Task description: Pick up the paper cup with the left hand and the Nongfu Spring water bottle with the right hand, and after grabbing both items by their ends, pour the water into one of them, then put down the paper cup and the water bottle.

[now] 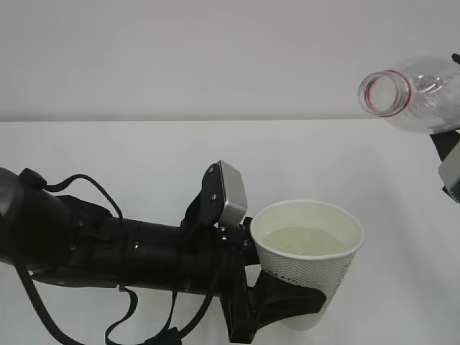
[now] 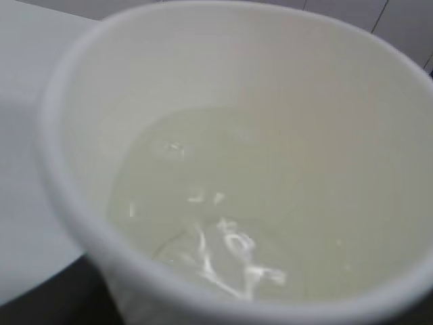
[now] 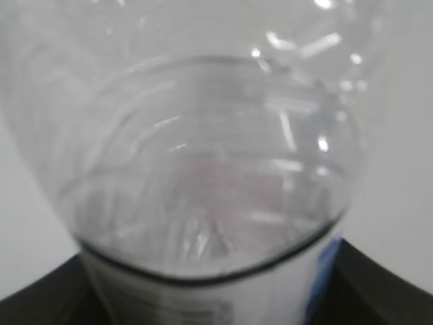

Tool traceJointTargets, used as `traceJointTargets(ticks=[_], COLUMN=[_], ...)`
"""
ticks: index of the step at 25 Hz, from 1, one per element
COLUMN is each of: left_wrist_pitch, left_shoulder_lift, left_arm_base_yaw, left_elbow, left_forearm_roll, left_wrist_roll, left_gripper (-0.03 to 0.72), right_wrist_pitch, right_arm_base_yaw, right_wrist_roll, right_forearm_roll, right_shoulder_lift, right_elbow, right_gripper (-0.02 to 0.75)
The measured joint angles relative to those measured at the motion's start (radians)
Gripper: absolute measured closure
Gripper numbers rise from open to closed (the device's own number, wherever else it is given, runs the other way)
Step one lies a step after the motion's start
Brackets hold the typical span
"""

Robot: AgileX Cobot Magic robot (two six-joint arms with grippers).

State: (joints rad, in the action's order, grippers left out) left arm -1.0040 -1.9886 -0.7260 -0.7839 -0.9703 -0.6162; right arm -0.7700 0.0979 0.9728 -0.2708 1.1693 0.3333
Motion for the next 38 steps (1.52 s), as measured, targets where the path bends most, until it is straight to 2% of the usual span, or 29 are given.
traceJointTargets(ticks=[10,17,28,38], left_wrist_pitch=[-0.008,-0.010,-0.018,-0.024], left_shoulder_lift=[0.000,0.000,0.000,0.000], left_arm_base_yaw=[0.000,0.000,0.000,0.000], left_elbow=[0.000,0.000,0.000,0.000], left_forearm_roll=[0.022,0.048,0.049,0.087], left_wrist_roll=[0.000,0.000,0.000,0.000], left_gripper=[0.189,0.189,0.190,0.190], right_wrist_pitch=[-0.002,-0.002,-0.002,-0.002], right_arm_base_yaw=[0.000,0.000,0.000,0.000], right_wrist_roll=[-0.306,-0.377,-0.659,-0.722], right_forearm_roll=[0.000,0.000,0.000,0.056], right_shoulder_lift=[0.000,0.000,0.000,0.000], right_elbow=[0.000,0.000,0.000,0.000], right_gripper=[0.248,0.248,0.248,0.249])
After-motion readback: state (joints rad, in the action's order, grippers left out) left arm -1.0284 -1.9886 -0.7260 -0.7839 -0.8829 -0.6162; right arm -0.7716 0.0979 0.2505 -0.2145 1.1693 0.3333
